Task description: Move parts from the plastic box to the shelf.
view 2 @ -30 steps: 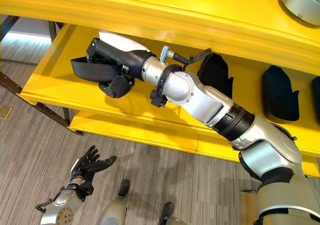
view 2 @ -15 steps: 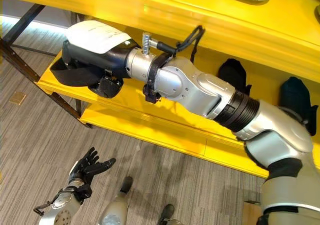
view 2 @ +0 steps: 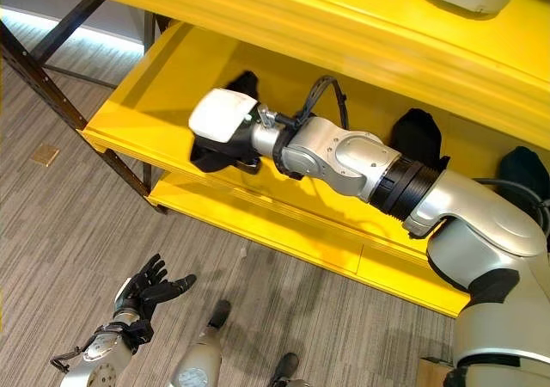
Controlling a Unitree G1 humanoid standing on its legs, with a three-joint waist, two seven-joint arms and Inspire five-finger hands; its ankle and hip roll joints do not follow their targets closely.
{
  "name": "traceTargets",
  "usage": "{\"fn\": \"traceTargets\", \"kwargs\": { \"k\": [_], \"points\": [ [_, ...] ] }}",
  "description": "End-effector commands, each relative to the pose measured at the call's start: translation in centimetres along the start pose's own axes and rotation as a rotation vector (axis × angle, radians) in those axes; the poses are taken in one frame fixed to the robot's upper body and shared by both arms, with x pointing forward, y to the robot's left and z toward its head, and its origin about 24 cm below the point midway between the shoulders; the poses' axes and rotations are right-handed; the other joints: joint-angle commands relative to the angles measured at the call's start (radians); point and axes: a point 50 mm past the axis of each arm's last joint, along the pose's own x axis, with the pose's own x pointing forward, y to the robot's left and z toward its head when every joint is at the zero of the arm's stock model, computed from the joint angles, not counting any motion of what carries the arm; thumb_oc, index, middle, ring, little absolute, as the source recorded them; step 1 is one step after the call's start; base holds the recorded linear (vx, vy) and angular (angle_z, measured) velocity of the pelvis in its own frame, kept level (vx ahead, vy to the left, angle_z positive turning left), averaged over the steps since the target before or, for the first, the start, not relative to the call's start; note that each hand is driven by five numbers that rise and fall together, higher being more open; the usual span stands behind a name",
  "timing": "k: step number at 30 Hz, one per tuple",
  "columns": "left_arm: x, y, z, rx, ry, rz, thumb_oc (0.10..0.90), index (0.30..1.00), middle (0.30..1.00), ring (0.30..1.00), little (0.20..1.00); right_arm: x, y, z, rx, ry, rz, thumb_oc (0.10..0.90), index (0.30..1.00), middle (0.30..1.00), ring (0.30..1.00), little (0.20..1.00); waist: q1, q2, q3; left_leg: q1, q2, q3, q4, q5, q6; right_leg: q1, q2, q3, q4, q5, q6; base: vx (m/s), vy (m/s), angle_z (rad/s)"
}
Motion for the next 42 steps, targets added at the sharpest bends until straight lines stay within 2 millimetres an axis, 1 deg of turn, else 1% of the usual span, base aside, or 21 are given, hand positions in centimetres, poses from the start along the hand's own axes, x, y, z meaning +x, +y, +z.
{"fn": "traceTargets", "kwargs": {
  "k": [1, 2, 3, 4, 5, 7, 8, 9, 10, 11, 13, 14, 17, 24, 30, 42],
  "points": [
    [0.2, -0.2, 4.9, 0.084, -0.204, -0.085, 0.9, 1.0, 1.0, 1.0, 1.0, -0.5, -6.8, -1.2, -0.138, 0.051, -0.242, 0.4, 0.3, 0.3, 0.3, 0.3, 0.012, -0.075, -0.019, -0.022, 0.064, 0.005, 0.017, -0.055, -0.01, 0.089, -0.1, 0.012, -0.097, 0.044, 0.069, 0.0, 0.0, 0.0],
    [0.2, -0.2, 4.9, 0.084, -0.204, -0.085, 0.9, 1.0, 1.0, 1.0, 1.0, -0.5, -6.8, -1.2, -0.138, 0.051, -0.242, 0.4, 0.3, 0.3, 0.3, 0.3, 0.012, -0.076, -0.02, -0.023, 0.063, 0.005, 0.017, -0.055, -0.01, 0.089, -0.101, 0.011, -0.097, 0.045, 0.069, 0.0, 0.0, 0.0],
    [0.2, -0.3, 4.8, 0.087, -0.203, -0.091, 0.9, 1.0, 1.0, 1.0, 1.0, -0.5, -5.6, -2.2, -0.136, 0.102, -0.206, 0.4, 0.3, 0.3, 0.3, 0.3, 0.011, -0.07, -0.017, -0.027, 0.063, 0.004, 0.016, -0.052, -0.01, 0.086, -0.102, 0.01, -0.098, 0.045, 0.07, 0.0, 0.0, 0.0],
    [0.3, -0.3, 4.8, 0.087, -0.202, -0.093, 0.9, 1.0, 1.0, 1.0, 1.0, -0.5, -4.9, -2.7, -0.133, 0.125, -0.186, 0.4, 0.3, 0.3, 0.3, 0.3, 0.011, -0.067, -0.016, -0.029, 0.063, 0.005, 0.016, -0.051, -0.01, 0.085, -0.102, 0.009, -0.099, 0.045, 0.069, 0.0, 0.0, 0.0],
    [0.3, -0.3, 4.7, 0.088, -0.201, -0.093, 0.9, 1.0, 1.0, 1.0, 1.0, -0.4, -4.8, -2.7, -0.133, 0.125, -0.186, 0.4, 0.3, 0.3, 0.3, 0.3, 0.011, -0.067, -0.016, -0.029, 0.063, 0.005, 0.016, -0.051, -0.01, 0.085, -0.102, 0.009, -0.099, 0.045, 0.069, 0.0, 0.0, 0.0],
    [0.3, -0.7, 4.6, 0.087, -0.202, -0.105, 0.9, 1.0, 1.0, 1.0, 1.0, -0.5, -2.7, -4.4, -0.167, 0.212, -0.1, 0.4, 0.3, 0.3, 0.3, 0.3, 0.013, -0.054, -0.006, -0.027, 0.062, 0.007, 0.017, -0.055, -0.013, 0.085, -0.103, 0.01, -0.097, 0.04, 0.068, -0.02, 0.005, 0.0],
    [0.3, -0.7, 4.7, 0.087, -0.202, -0.106, 0.9, 1.0, 1.0, 1.0, 1.0, -0.5, -2.7, -4.4, -0.167, 0.213, -0.1, 0.4, 0.3, 0.3, 0.3, 0.3, 0.012, -0.055, -0.007, -0.031, 0.06, 0.006, 0.017, -0.05, -0.012, 0.082, -0.104, 0.009, -0.098, 0.044, 0.069, -0.03, 0.009, 0.01],
    [0.3, -0.8, 4.6, 0.085, -0.203, -0.111, 0.9, 1.0, 1.0, 1.0, 1.0, -0.6, -1.7, -5.0, -0.17, 0.243, -0.06, 0.4, 0.3, 0.3, 0.3, 0.3, 0.012, -0.05, -0.004, -0.033, 0.059, 0.005, 0.016, -0.049, -0.011, 0.08, -0.105, 0.01, -0.099, 0.044, 0.069, 0.0, 0.0, 0.0],
    [0.3, -0.8, 4.6, 0.085, -0.203, -0.111, 0.9, 1.0, 1.0, 1.0, 1.0, -0.5, -1.7, -5.0, -0.17, 0.243, -0.06, 0.4, 0.3, 0.3, 0.3, 0.3, 0.011, -0.05, -0.005, -0.034, 0.059, 0.005, 0.016, -0.048, -0.011, 0.079, -0.105, 0.009, -0.099, 0.045, 0.069, -0.03, -0.004, -0.01],
    [0.3, -0.9, 4.5, 0.08, -0.203, -0.115, 0.9, 1.0, 1.0, 1.0, 1.0, -0.8, -0.9, -5.7, -0.182, 0.277, -0.034, 0.4, 0.3, 0.3, 0.3, 0.3, 0.01, -0.043, 0.0, -0.031, 0.06, 0.008, 0.015, -0.051, -0.013, 0.079, -0.107, 0.011, -0.096, 0.04, 0.069, 0.0, 0.0, 0.0],
    [0.3, -0.9, 4.5, 0.079, -0.203, -0.114, 0.9, 1.0, 1.0, 1.0, 1.0, -0.8, -0.6, -5.9, -0.184, 0.286, -0.028, 0.4, 0.3, 0.3, 0.3, 0.3, 0.01, -0.042, 0.001, -0.033, 0.06, 0.009, 0.015, -0.05, -0.013, 0.078, -0.107, 0.012, -0.096, 0.04, 0.068, -0.02, 0.003, -0.01],
    [0.3, -1.0, 4.5, 0.081, -0.203, -0.121, 0.9, 1.0, 1.0, 1.0, 1.0, -0.9, 0.1, -6.3, -0.193, 0.311, 0.002, 0.4, 0.3, 0.3, 0.3, 0.3, 0.009, -0.036, 0.003, -0.037, 0.057, 0.008, 0.013, -0.043, -0.012, 0.074, -0.108, 0.012, -0.098, 0.046, 0.068, 0.0, 0.0, 0.0],
    [0.3, -1.0, 4.4, 0.085, -0.2, -0.124, 0.9, 1.0, 1.0, 1.0, 1.0, -1.1, 0.8, -6.8, -0.204, 0.337, 0.027, 0.4, 0.3, 0.3, 0.3, 0.3, 0.009, -0.029, 0.001, -0.039, 0.057, 0.008, 0.01, -0.04, -0.01, 0.071, -0.109, 0.013, -0.1, 0.048, 0.068, -0.01, 0.005, 0.0],
    [0.3, -1.0, 4.4, 0.074, -0.203, -0.123, 0.9, 1.0, 1.0, 1.0, 1.0, -1.6, 1.0, -7.8, -0.211, 0.382, 0.029, 0.4, 0.3, 0.3, 0.3, 0.3, 0.006, -0.023, -0.002, -0.037, 0.056, 0.011, -0.001, -0.034, -0.011, 0.069, -0.11, 0.012, -0.107, 0.05, 0.07, 0.0, 0.0, 0.0],
    [0.4, -1.0, 4.4, 0.075, -0.202, -0.122, 0.9, 1.0, 1.0, 1.0, 1.0, -2.1, 1.5, -8.7, -0.161, 0.435, 0.011, 0.4, 0.3, 0.3, 0.3, 0.3, 0.006, -0.014, 0.002, -0.036, 0.056, 0.013, 0.001, -0.036, -0.012, 0.071, -0.111, 0.012, -0.106, 0.049, 0.069, 0.0, 0.0, 0.0],
    [0.4, -0.6, 4.5, 0.062, -0.212, -0.095, 0.9, 1.0, 1.0, 1.0, 1.0, -2.3, 0.4, -9.4, -0.115, 0.478, -0.07, 0.4, 0.3, 0.3, 0.3, 0.3, 0.011, 0.0, 0.009, -0.05, 0.048, 0.011, 0.002, -0.03, -0.013, 0.062, -0.115, 0.006, -0.106, 0.051, 0.068, 0.0, 0.0, 0.0]
  ]
}}
